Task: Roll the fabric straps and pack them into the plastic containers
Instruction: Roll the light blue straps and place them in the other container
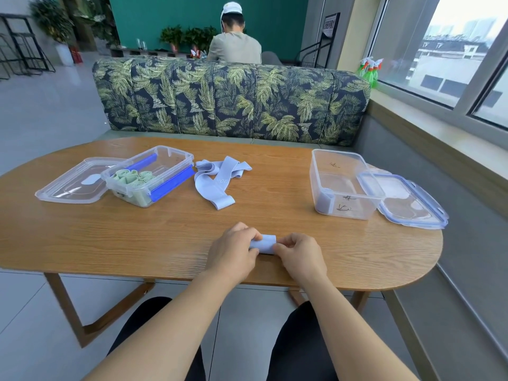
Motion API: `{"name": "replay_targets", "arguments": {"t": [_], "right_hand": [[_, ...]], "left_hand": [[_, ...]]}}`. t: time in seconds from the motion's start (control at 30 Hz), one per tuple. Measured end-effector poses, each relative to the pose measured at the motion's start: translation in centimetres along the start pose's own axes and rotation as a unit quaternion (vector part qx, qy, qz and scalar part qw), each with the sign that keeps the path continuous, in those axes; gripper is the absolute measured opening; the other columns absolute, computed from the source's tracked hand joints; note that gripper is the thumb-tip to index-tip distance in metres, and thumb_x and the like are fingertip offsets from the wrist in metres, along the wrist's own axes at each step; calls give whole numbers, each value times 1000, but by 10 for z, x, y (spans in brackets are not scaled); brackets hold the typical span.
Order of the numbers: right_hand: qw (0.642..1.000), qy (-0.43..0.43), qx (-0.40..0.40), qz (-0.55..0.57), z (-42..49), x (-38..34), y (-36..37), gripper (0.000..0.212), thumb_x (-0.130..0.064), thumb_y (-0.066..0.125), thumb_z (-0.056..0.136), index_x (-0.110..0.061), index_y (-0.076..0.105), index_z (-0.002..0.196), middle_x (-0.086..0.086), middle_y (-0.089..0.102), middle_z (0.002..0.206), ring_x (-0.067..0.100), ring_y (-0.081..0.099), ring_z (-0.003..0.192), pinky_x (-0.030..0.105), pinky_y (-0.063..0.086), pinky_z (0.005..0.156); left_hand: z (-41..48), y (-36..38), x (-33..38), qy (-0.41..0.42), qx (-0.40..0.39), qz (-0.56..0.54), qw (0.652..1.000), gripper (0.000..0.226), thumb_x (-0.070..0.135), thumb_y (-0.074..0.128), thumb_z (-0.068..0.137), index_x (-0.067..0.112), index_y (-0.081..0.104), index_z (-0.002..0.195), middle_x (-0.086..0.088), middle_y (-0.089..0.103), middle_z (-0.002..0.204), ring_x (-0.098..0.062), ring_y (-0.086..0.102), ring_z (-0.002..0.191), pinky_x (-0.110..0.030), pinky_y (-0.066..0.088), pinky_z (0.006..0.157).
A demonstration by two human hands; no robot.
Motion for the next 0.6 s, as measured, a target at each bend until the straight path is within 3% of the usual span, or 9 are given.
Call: {"name": "replay_targets", "arguments": {"t": [0.1,0.27,0.43,0.6], "right_hand": [[999,-22,24,13,-2,-7,-3,15,-31,62,83,-31,60,98,-12,66,88,13,62,87,31,48,71],[999,-33,9,3,-2,-8,4,8,-28,62,86,-34,61,93,-14,63,80,10,60,84,28,41,67],[999,-29,7,13,3,-7,4,4,-29,63,86,-33,61,87,-15,64,77,10,60,82,28,40,65],[1000,-17,11,17,7,-4,5,6,-33,62,86,-33,62,92,-14,66,81,11,62,84,29,43,68]], "left_hand": [[4,1,1,0,-18,12,1000,22,25,56,93,31,59,114,14,51,117,-14,55,100,-29,45,78],[7,0,1,7,-15,27,999,24,28,54,94,32,59,117,14,51,120,-14,53,106,-29,40,86],[4,-4,5,39,49,49,997,24,27,58,90,31,60,114,15,52,113,-11,45,111,-27,35,87],[8,2,3,42,30,43,998,24,25,58,92,31,60,115,15,52,115,-10,46,112,-28,34,91]]}}
Point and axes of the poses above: each hand's wrist, its own z-axis towards the middle knuckle, its own y-axis out of the palm, x = y × z, the point moved 10 cm from there along z, towards the middle knuckle
